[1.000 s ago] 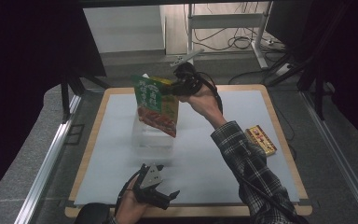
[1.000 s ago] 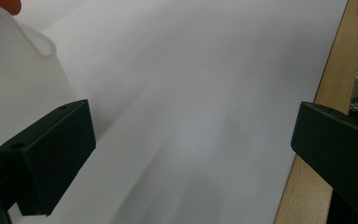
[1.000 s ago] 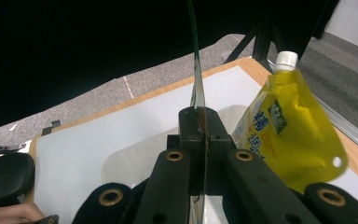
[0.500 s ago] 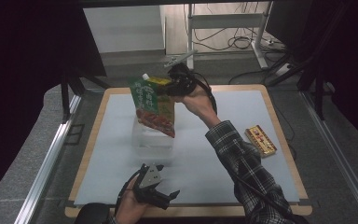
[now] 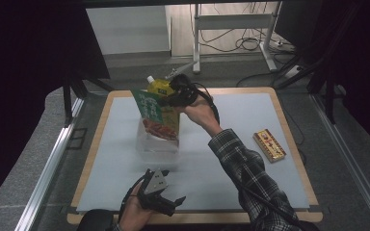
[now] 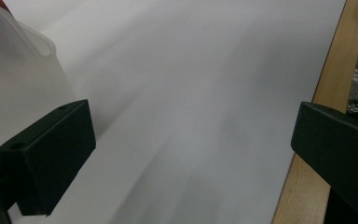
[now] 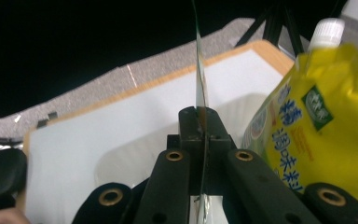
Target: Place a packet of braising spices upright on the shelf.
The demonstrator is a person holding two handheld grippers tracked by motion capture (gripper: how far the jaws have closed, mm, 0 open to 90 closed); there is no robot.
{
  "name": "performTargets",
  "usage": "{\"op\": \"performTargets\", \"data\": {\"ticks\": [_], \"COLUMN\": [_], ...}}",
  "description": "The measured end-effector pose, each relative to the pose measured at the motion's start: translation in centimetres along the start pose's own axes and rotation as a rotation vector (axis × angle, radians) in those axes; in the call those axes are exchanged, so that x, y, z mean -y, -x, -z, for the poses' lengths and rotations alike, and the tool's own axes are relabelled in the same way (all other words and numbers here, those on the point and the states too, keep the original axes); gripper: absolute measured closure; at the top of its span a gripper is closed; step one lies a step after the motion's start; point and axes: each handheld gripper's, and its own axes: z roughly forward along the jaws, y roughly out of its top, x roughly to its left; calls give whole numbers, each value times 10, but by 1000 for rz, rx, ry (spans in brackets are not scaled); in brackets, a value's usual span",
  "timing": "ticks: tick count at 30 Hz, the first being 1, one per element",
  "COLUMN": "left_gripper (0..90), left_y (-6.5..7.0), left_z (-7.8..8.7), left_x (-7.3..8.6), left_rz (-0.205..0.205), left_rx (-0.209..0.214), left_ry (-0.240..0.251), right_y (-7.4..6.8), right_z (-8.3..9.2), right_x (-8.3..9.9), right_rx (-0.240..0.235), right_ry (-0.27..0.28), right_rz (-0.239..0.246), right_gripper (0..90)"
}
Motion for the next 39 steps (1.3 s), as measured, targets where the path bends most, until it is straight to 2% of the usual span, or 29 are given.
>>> {"op": "performTargets", "data": {"ticks": [3, 7, 14, 21, 28, 32, 39], "left_gripper": [0, 0, 0, 0, 0, 0, 0], "left_y": [0, 0, 1, 1, 1, 1, 1], "left_z": [0, 0, -1, -2, -2, -2, -3], "left_x": [0, 0, 0, 0, 0, 0, 0], "left_rz": [-2, -10, -16, -17, -19, -19, -21], "left_rx": [0, 1, 3, 4, 3, 4, 6], "left_ry": [-2, -11, -18, -24, -26, -27, -28], "right_y": [1, -1, 2, 7, 10, 11, 12], "right_z": [-2, -4, -2, 0, 0, 2, 12], "right_x": [2, 2, 6, 9, 14, 12, 11], "right_rx": [-18, 12, 14, 44, 29, 49, 95], "right_ry": [21, 24, 34, 36, 38, 32, 43], "right_rz": [-17, 4, -16, -38, -56, -51, -33], "right_gripper": [893, 892, 891, 888, 882, 826, 620]}}
